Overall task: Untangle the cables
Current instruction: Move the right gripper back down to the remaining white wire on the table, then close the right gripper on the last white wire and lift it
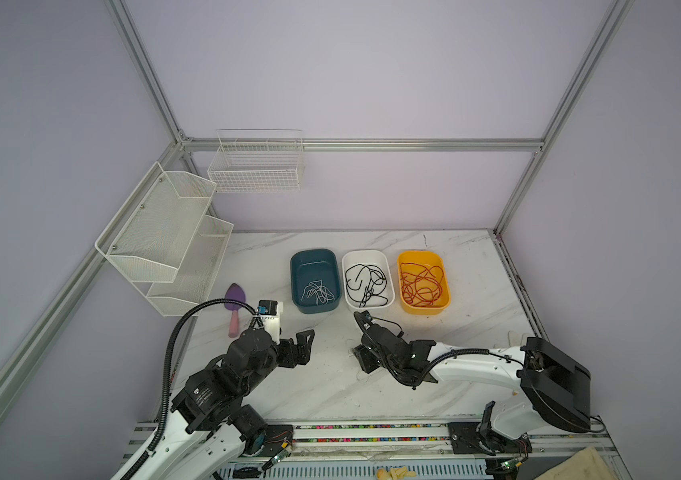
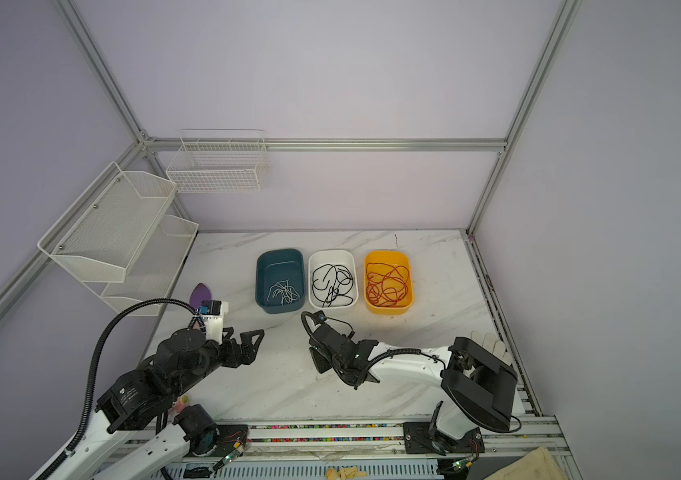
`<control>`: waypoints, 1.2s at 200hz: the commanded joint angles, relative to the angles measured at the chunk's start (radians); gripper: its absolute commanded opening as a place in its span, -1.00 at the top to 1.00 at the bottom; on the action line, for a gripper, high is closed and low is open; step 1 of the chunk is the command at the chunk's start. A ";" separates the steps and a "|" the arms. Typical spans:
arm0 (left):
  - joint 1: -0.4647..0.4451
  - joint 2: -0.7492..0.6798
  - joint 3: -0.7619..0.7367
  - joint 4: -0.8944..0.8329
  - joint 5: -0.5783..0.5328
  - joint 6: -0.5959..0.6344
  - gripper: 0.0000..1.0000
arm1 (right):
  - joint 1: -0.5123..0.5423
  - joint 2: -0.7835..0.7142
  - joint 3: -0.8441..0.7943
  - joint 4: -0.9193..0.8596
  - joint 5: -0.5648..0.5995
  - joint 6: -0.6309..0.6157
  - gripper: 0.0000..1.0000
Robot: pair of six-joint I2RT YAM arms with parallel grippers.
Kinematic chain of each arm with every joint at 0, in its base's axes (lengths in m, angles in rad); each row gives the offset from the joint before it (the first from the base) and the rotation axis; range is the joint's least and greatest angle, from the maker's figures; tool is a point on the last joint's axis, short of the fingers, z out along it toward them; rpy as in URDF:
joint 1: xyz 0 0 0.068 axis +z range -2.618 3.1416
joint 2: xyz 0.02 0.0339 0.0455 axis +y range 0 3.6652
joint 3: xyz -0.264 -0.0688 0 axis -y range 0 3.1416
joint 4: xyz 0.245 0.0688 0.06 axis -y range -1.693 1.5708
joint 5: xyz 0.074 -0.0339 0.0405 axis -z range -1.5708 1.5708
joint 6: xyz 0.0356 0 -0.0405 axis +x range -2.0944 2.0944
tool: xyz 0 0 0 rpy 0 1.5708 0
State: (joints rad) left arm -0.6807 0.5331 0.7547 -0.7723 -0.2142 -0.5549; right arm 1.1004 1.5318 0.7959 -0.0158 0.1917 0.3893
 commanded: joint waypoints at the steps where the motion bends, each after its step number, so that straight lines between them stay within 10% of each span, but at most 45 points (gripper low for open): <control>1: 0.007 0.008 -0.002 0.030 0.007 0.026 -0.92 | 0.003 0.049 0.009 0.012 0.049 0.010 -0.07; 88: 0.007 0.014 -0.002 0.030 0.007 0.028 -0.92 | 0.003 0.139 -0.002 0.145 0.055 -0.024 0.08; 189: 0.007 0.009 -0.001 0.031 0.007 0.029 -0.92 | 0.003 0.180 0.017 0.201 0.115 -0.081 1.00; 240: 0.008 0.010 -0.001 0.030 0.013 0.030 -0.92 | 0.003 0.055 0.067 0.166 0.120 -0.112 1.00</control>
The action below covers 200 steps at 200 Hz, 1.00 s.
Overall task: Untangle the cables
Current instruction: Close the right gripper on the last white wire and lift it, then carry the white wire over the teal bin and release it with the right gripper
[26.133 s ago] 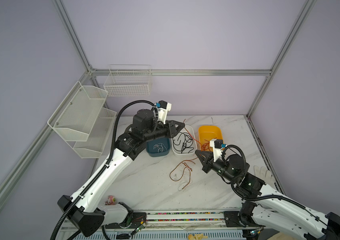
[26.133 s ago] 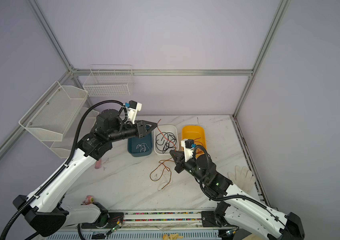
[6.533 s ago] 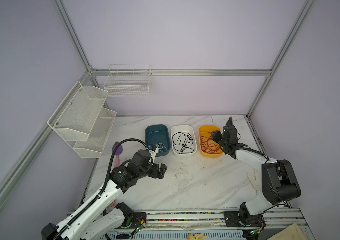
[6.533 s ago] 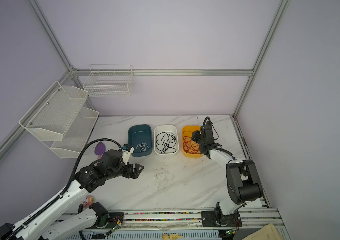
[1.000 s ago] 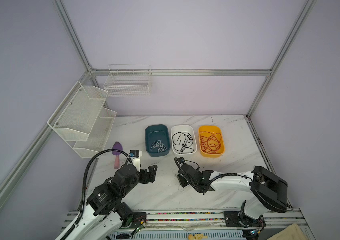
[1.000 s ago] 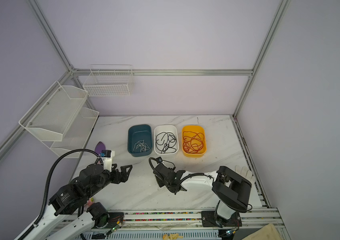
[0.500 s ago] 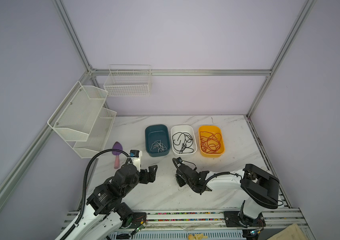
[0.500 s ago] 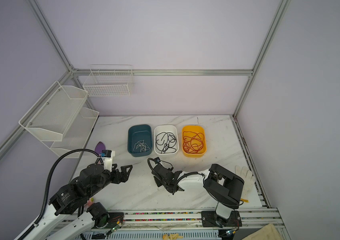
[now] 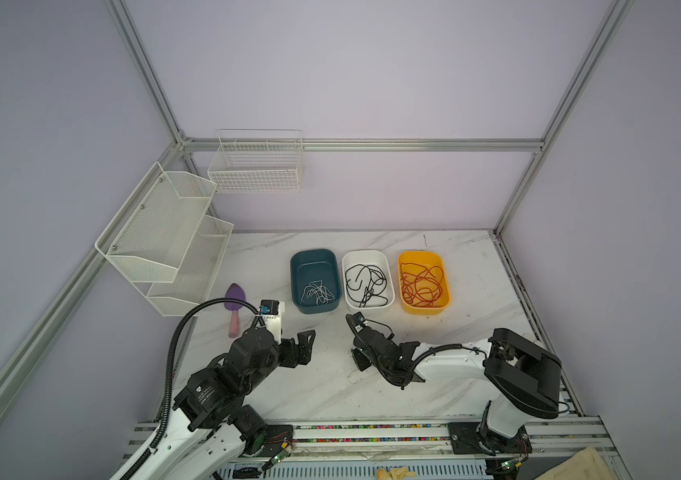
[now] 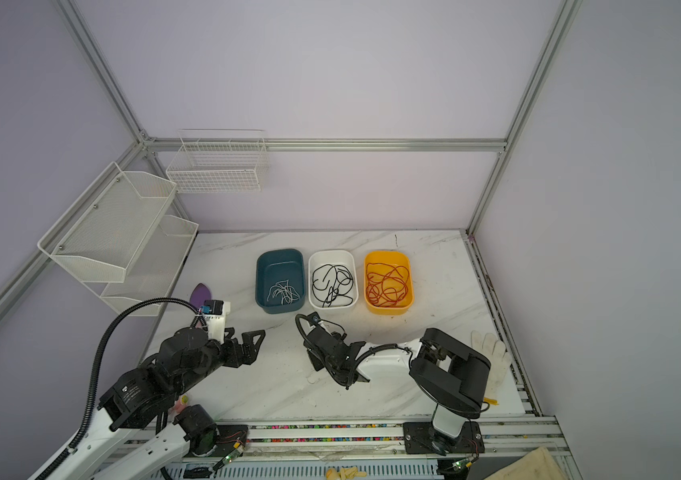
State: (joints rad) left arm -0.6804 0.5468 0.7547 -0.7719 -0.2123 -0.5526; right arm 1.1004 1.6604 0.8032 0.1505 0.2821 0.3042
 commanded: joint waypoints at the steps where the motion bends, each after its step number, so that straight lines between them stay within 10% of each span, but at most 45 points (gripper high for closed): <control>1: 0.007 -0.005 -0.001 0.030 0.010 0.027 -0.92 | 0.003 -0.076 0.062 -0.003 0.029 -0.028 1.00; 64: 0.008 -0.023 -0.002 0.030 -0.002 0.025 -0.92 | -0.058 -0.018 0.450 -0.130 -0.082 -0.108 1.00; 200: 0.019 -0.019 -0.005 0.037 0.008 0.025 -0.92 | -0.293 0.659 1.219 -0.284 -0.381 -0.128 1.00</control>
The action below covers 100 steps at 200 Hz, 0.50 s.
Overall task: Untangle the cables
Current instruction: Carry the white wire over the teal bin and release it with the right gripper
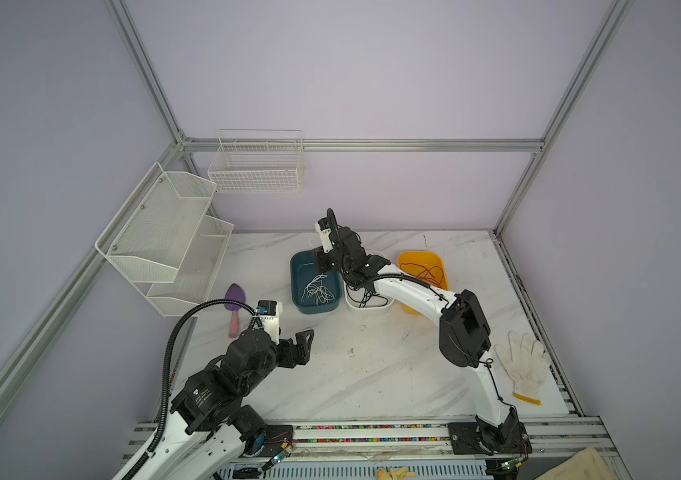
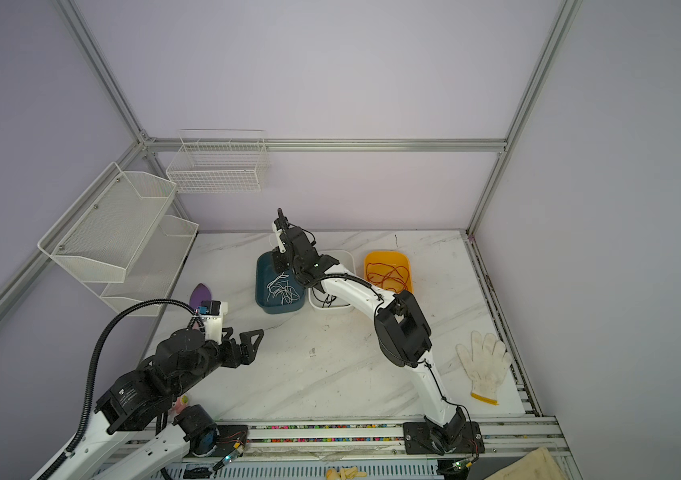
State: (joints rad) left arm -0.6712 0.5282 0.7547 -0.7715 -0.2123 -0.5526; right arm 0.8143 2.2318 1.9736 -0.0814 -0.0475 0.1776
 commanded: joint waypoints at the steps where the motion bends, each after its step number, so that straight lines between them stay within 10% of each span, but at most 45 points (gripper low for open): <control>1: 0.011 0.000 -0.006 0.037 0.008 0.025 -0.92 | -0.007 0.093 0.051 -0.053 -0.054 -0.002 1.00; 28: 0.016 0.003 -0.005 0.038 0.011 0.027 -0.92 | -0.009 0.156 0.088 -0.101 -0.036 -0.010 1.00; 100: 0.080 0.045 -0.012 0.062 0.043 0.029 -0.96 | -0.009 -0.168 -0.153 -0.046 0.054 -0.047 0.02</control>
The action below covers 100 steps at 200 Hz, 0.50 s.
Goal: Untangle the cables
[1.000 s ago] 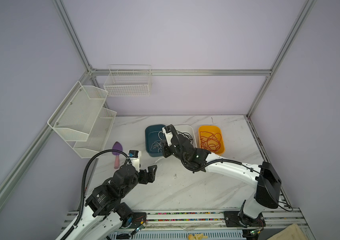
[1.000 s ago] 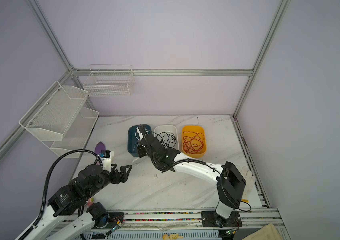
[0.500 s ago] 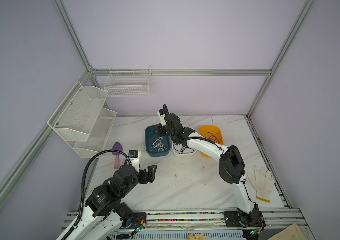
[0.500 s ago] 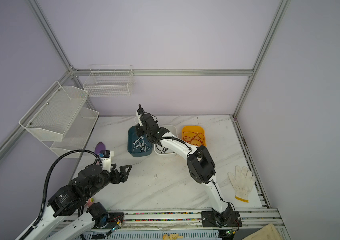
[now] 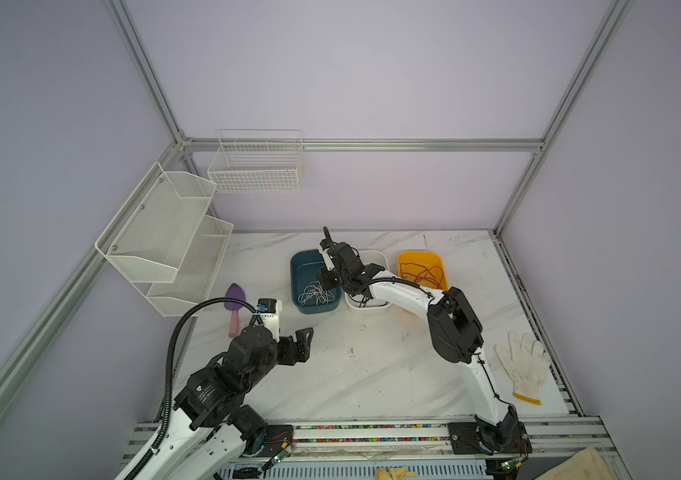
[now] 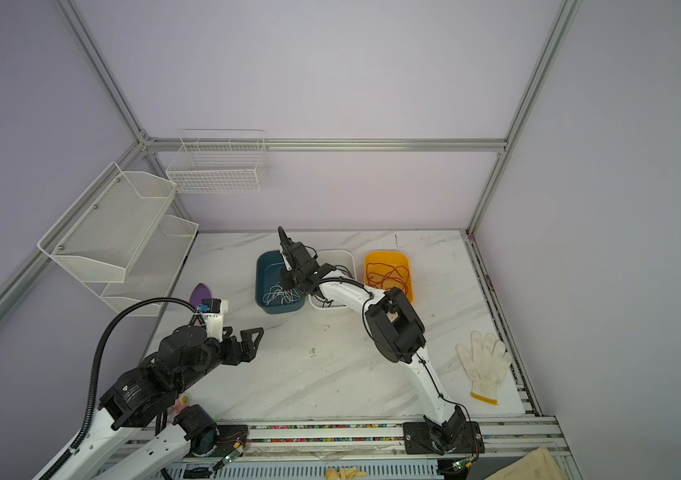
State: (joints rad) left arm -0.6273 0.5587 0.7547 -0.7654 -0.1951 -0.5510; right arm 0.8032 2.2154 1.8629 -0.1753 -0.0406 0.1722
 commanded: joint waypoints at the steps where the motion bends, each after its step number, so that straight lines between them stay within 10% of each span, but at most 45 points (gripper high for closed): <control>1: 0.037 0.016 -0.012 0.057 0.026 0.028 -0.97 | 0.002 -0.155 -0.045 0.048 0.049 -0.044 0.01; 52: 0.065 0.097 -0.018 0.137 -0.117 0.048 -1.00 | -0.018 -0.476 -0.376 0.114 0.194 -0.095 -0.45; 74: 0.069 0.105 -0.048 0.235 -0.229 0.086 -1.00 | -0.031 -0.671 -0.584 0.197 0.339 -0.117 -0.94; 100: 0.091 0.131 -0.109 0.374 -0.342 0.133 -1.00 | -0.077 -0.881 -0.801 0.259 0.524 -0.104 -0.95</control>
State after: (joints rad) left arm -0.5613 0.6746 0.7231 -0.5758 -0.3813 -0.4873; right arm 0.7670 1.4940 1.2102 -0.0032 0.2623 0.0799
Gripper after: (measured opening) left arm 0.999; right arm 0.975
